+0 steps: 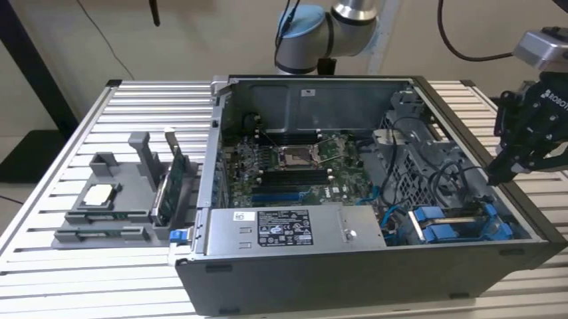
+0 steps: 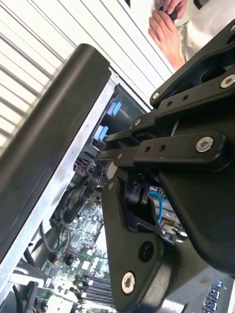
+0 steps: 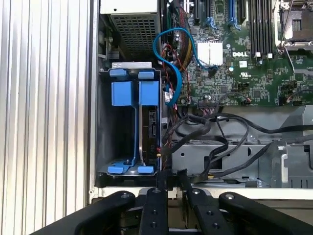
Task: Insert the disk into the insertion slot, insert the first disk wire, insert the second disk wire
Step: 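Insert the second disk wire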
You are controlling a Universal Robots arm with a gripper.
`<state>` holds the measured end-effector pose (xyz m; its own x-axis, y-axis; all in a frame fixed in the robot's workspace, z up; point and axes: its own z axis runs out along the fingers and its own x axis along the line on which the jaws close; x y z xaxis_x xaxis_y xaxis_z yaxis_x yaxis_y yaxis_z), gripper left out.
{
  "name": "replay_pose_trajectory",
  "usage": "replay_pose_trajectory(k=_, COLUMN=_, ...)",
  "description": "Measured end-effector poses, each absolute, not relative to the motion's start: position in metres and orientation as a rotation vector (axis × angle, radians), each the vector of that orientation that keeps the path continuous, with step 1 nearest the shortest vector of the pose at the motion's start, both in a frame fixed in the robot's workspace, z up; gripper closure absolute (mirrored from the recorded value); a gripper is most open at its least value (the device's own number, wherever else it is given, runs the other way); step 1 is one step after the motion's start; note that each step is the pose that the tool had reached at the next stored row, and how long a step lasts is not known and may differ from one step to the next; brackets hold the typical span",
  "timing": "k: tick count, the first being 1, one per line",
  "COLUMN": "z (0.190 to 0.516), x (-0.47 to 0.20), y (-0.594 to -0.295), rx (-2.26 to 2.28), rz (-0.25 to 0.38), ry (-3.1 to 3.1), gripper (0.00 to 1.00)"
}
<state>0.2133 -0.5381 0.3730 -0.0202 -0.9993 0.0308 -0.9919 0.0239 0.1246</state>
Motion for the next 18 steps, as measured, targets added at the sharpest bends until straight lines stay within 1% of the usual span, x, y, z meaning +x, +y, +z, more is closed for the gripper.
replay_pose_trajectory(k=6, z=0.3709, x=0.2136, y=-0.5385, rx=2.122, rz=-0.117, ry=-2.169, gripper=0.77)
replay_pose_trajectory(k=7, z=0.3708, x=0.2136, y=-0.5385, rx=2.122, rz=-0.117, ry=-2.169, gripper=0.79)
replay_pose_trajectory(k=9, z=0.3707, x=0.2136, y=-0.5386, rx=2.122, rz=-0.117, ry=-2.169, gripper=0.79)
replay_pose_trajectory(k=10, z=0.3706, x=0.2136, y=-0.5386, rx=2.122, rz=-0.117, ry=-2.169, gripper=0.84)
replay_pose_trajectory(k=18, z=0.3740, x=0.2061, y=-0.5387, rx=2.122, rz=-0.123, ry=-2.174, gripper=0.84)
